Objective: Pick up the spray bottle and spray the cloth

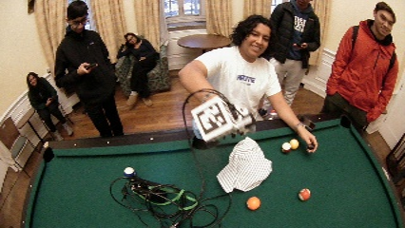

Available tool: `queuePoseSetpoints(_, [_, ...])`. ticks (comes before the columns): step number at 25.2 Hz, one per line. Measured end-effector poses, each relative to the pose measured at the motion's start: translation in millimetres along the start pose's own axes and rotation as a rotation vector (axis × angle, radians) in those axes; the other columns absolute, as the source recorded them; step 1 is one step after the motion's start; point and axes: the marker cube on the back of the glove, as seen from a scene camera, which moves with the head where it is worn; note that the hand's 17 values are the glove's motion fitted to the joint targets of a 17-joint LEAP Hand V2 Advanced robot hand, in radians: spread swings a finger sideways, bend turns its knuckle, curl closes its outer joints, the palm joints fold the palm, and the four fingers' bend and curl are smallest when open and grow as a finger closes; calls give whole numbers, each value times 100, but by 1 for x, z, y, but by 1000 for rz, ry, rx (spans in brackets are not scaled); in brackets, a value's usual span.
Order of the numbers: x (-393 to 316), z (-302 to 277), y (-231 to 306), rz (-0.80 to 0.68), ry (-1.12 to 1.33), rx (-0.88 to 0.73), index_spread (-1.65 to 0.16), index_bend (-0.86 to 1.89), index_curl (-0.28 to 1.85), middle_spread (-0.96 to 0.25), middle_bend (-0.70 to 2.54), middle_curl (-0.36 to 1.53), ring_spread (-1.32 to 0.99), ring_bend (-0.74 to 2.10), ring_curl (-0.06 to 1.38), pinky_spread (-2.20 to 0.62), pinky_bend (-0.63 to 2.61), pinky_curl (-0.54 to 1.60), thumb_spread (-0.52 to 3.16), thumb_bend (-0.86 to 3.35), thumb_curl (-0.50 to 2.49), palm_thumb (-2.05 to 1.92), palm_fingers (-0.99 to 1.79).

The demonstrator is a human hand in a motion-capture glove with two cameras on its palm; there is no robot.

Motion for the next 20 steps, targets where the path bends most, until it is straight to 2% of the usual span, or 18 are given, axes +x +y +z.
queuePoseSetpoints(7, [23,65,-61,138,197,-92,-26,37,56,-19,70,57,-20,81,49,-29,49,42,43,-3,76,94,139])
queuePoseSetpoints(13, [25,103,-83,206,232,-235,-26,35,57,-19,71,56,-20,81,48,-29,49,42,43,-3,77,94,139])
queuePoseSetpoints(20, [35,123,-101,257,280,-287,-26,33,58,-20,71,56,-20,81,48,-29,49,42,43,-3,78,94,139])
